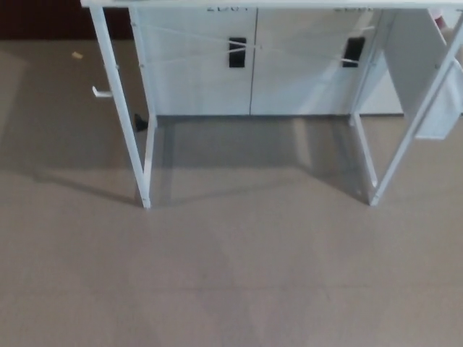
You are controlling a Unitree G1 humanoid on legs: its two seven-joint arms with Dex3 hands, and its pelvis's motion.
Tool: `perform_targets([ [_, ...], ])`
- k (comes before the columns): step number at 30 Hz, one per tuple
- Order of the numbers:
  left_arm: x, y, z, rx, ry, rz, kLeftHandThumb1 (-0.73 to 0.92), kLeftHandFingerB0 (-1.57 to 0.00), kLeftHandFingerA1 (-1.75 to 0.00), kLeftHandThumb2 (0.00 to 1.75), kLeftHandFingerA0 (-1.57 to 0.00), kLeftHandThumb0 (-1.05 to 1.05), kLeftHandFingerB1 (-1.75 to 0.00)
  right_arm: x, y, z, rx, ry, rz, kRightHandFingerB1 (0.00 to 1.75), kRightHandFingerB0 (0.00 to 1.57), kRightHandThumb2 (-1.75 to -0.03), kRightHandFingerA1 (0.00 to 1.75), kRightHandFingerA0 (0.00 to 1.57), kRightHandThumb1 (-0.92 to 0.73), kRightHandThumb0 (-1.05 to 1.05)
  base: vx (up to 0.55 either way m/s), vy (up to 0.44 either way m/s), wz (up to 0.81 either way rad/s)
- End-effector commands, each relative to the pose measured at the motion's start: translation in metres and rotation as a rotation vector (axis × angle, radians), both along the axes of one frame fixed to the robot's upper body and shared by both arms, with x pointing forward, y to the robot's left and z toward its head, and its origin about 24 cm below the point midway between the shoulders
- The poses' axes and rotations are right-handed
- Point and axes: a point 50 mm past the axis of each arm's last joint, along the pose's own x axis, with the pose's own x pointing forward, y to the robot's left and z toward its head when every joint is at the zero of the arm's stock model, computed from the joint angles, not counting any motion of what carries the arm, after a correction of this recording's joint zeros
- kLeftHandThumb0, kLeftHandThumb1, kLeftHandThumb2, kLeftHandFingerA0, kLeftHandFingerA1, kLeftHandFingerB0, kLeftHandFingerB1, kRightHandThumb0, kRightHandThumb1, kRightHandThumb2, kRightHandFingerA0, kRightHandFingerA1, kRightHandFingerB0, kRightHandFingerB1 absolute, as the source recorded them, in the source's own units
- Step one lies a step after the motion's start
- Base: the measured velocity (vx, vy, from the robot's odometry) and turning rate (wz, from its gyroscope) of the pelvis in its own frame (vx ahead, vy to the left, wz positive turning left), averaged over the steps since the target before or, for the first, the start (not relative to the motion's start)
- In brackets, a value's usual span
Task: The robot walk towards a table in front and pick up a black pencil case on the left hand side and put the pencil case into a small container on the right hand side
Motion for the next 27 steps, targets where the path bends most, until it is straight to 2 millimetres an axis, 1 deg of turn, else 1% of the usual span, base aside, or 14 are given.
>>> perform_targets([
  [1,-0.0018,0.0023,0.0001,0.007,0.004,-0.006,0.53,-0.25,-0.4,0.55,-0.29,-0.24,-0.31,-0.0024,-0.005,0.0016,-0.021,-0.004,-0.009,0.48,0.63,-0.56,0.55,0.9,-0.48,-0.56,0.32,-0.152,0.17],
  [4,-0.0025,0.0022,0.0006,0.012,0.009,-0.015,0.54,-0.24,-0.39,0.56,-0.28,-0.25,-0.31,-0.0031,-0.0045,0.0011,-0.01,-0.004,-0.02,0.48,0.64,-0.56,0.55,0.9,-0.48,-0.55,0.32,-0.199,0.56],
  [6,-0.0026,0.002,0.0007,0.01,0.006,-0.016,0.53,-0.25,-0.4,0.56,-0.28,-0.24,-0.31,-0.0031,-0.0049,0.0011,-0.024,0.004,-0.006,0.46,0.63,-0.56,0.54,0.88,-0.49,-0.57,0.27,-0.18,0.04],
  [7,-0.0022,0.0017,0.0007,0.022,0.004,-0.021,0.49,-0.26,-0.44,0.61,-0.27,-0.3,-0.36,-0.0025,-0.005,0.0013,-0.02,0.002,-0.01,0.47,0.63,-0.56,0.55,0.88,-0.49,-0.57,0.18,-0.113,0.01],
  [10,-0.0019,0.0018,0.0001,0.008,0.007,-0.015,0.51,-0.25,-0.42,0.61,-0.24,-0.29,-0.35,-0.0028,-0.0052,0.0009,-0.012,0.007,-0.02,0.47,0.61,-0.55,0.54,0.87,-0.48,-0.57,0.22,-0.049,-0.06],
  [13,-0.0019,0.0025,-0.0002,0.013,0.009,-0.022,0.5,-0.24,-0.42,0.62,-0.24,-0.29,-0.36,-0.0028,-0.0053,0.001,-0.012,0.006,-0.019,0.47,0.61,-0.56,0.55,0.87,-0.49,-0.54,0.22,0.052,-0.11],
  [14,-0.0018,0.0025,-0.0003,0.016,0.012,-0.022,0.54,-0.25,-0.4,0.56,-0.29,-0.25,-0.31,-0.0028,-0.0054,0.0011,-0.014,0.006,-0.015,0.46,0.61,-0.55,0.54,0.87,-0.49,-0.55,0.16,0.111,-0.05],
  [15,0.0,0.0027,0.0002,0.021,0.009,-0.021,0.51,-0.26,-0.42,0.61,-0.26,-0.3,-0.35,-0.0011,-0.0051,0.0015,-0.015,0.002,-0.012,0.46,0.61,-0.55,0.54,0.87,-0.5,-0.55,0.25,0.152,-0.08],
  [17,0.0004,0.0027,0.0004,0.02,0.007,-0.017,0.5,-0.26,-0.42,0.6,-0.26,-0.3,-0.35,-0.0005,-0.005,0.0017,-0.015,0.0,-0.011,0.47,0.6,-0.56,0.54,0.87,-0.49,-0.55,0.31,0.18,0.27],
  [20,0.0022,0.002,0.0008,0.015,0.004,-0.014,0.5,-0.27,-0.42,0.61,-0.26,-0.3,-0.35,-0.0005,-0.0056,0.002,-0.018,-0.003,-0.015,0.46,0.62,-0.56,0.53,0.88,-0.48,-0.55,0.27,0.223,-0.21],
  [21,0.0026,0.0014,0.0007,0.015,0.004,-0.014,0.54,-0.27,-0.4,0.56,-0.29,-0.23,-0.31,-0.0005,-0.0054,0.002,-0.019,-0.005,-0.013,0.46,0.63,-0.56,0.53,0.89,-0.48,-0.56,0.27,0.117,0.09],
  [23,0.0016,0.0019,0.0004,0.012,0.004,-0.012,0.54,-0.28,-0.41,0.56,-0.3,-0.23,-0.32,-0.0015,-0.0048,0.0015,-0.018,-0.003,-0.016,0.46,0.64,-0.56,0.53,0.9,-0.48,-0.55,0.2,0.076,0.03],
  [24,0.0008,0.002,0.0002,0.006,0.003,-0.019,0.55,-0.25,-0.42,0.56,-0.28,-0.24,-0.31,-0.0022,-0.0049,0.0013,-0.014,-0.002,-0.019,0.47,0.63,-0.56,0.54,0.9,-0.48,-0.54,0.23,0.036,0.13],
  [27,0.0005,0.0019,0.0005,0.022,0.009,-0.029,0.54,-0.27,-0.41,0.56,-0.29,-0.25,-0.31,-0.0019,-0.005,0.0013,-0.016,0.002,-0.01,0.47,0.62,-0.56,0.54,0.87,-0.5,-0.54,0.22,-0.013,0.09],
])
